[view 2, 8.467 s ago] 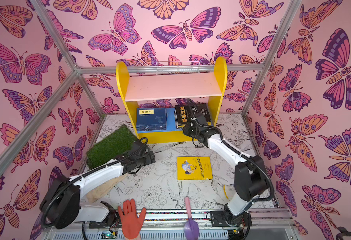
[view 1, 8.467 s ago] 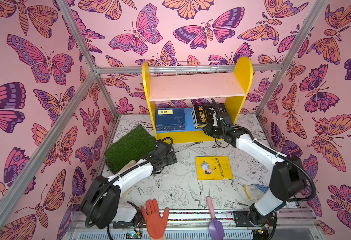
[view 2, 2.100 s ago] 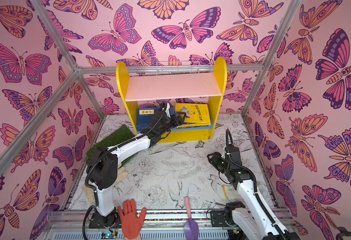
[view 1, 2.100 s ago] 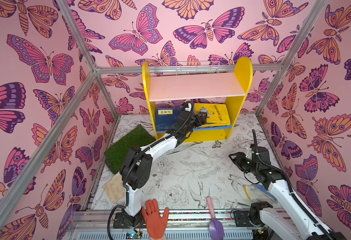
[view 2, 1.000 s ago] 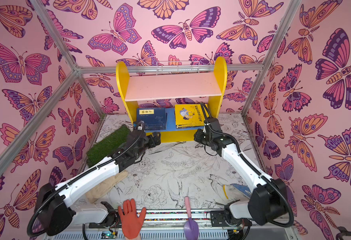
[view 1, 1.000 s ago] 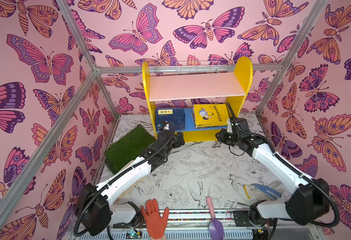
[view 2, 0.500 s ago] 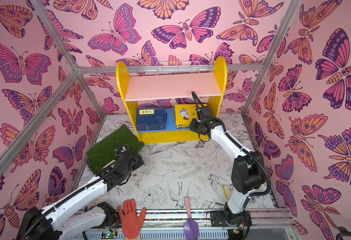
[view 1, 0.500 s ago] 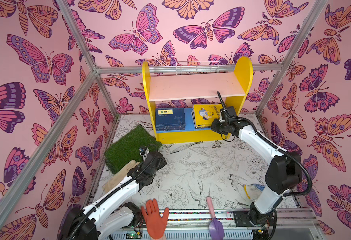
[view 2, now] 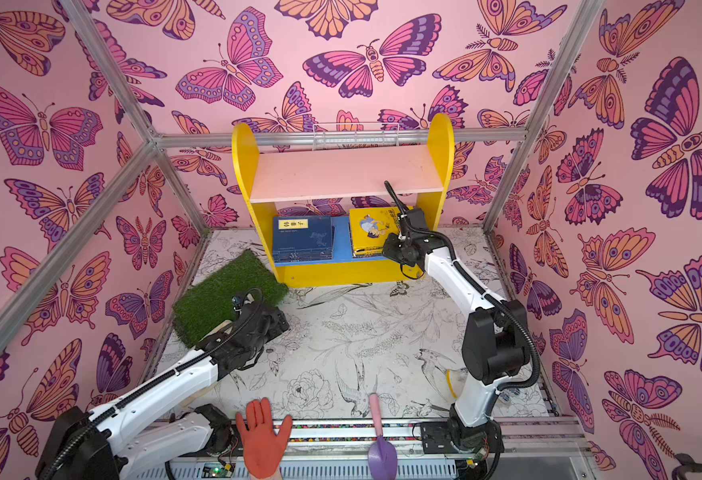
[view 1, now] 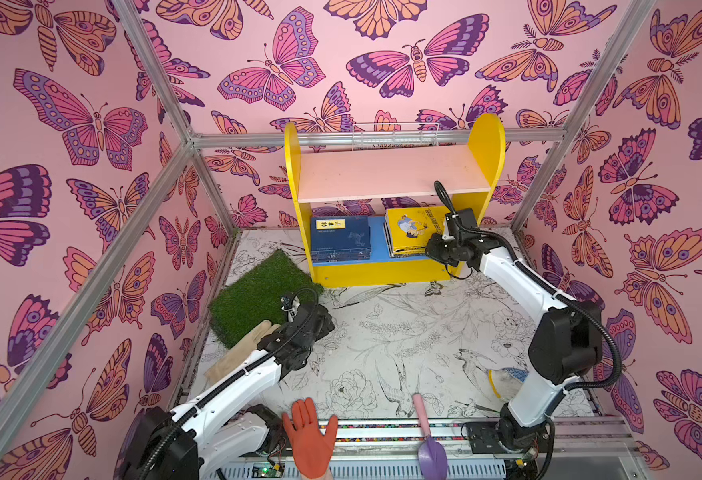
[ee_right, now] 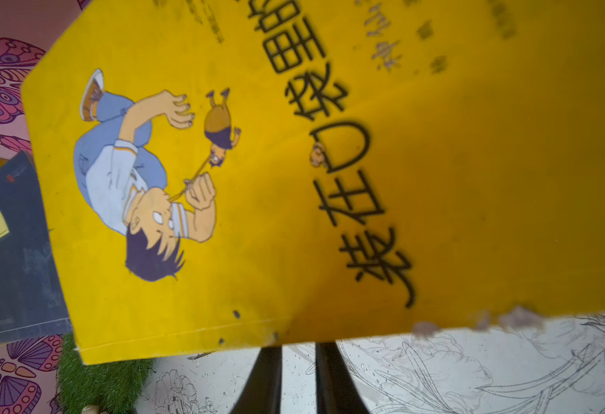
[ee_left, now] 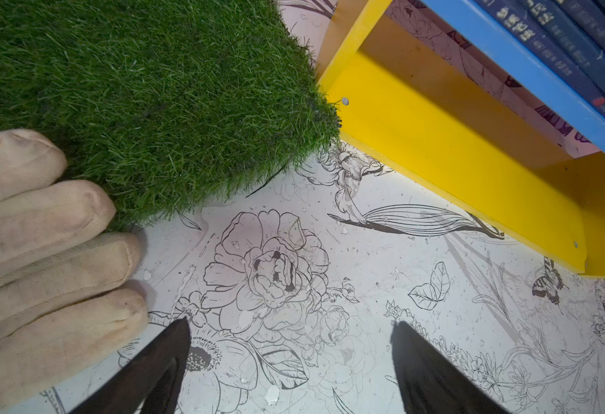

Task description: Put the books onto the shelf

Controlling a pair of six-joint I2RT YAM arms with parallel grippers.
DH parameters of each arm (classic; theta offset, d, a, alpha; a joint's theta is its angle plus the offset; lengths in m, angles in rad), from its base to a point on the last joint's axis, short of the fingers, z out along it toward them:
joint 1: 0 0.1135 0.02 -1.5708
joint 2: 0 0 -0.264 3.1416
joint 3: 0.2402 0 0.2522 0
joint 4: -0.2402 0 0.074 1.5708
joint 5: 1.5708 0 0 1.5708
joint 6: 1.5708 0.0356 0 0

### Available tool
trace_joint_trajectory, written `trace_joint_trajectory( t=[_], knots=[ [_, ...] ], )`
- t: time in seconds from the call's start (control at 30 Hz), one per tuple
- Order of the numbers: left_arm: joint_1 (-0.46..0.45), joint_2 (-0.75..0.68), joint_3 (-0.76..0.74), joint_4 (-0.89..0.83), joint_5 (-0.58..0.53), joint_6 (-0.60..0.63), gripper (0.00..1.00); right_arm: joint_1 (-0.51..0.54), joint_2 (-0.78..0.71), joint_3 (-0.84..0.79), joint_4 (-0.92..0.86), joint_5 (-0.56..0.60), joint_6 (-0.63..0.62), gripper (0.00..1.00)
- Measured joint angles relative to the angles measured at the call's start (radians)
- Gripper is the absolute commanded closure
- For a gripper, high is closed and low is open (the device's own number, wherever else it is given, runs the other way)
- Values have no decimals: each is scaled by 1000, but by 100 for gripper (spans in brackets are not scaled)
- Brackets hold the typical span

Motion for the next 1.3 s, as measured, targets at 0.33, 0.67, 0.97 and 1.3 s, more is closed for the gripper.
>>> trace_joint_trajectory(
  t=[0.33, 0.67, 0.97, 1.3],
  knots=[
    [121, 16, 46, -33, 14, 101, 8, -7, -406, -405, 168, 161, -5, 78],
    [338, -26, 94, -106, -114, 261, 1, -14, -1048, -1049, 488, 665, -161, 0],
    [367, 340, 113, 161, -367, 522, 2, -18, -695, -1199, 832, 895, -373, 1],
    [389, 515, -53, 760, -279, 859, 2, -111, -397, -1260, 1322, 721, -578, 1]
  ],
)
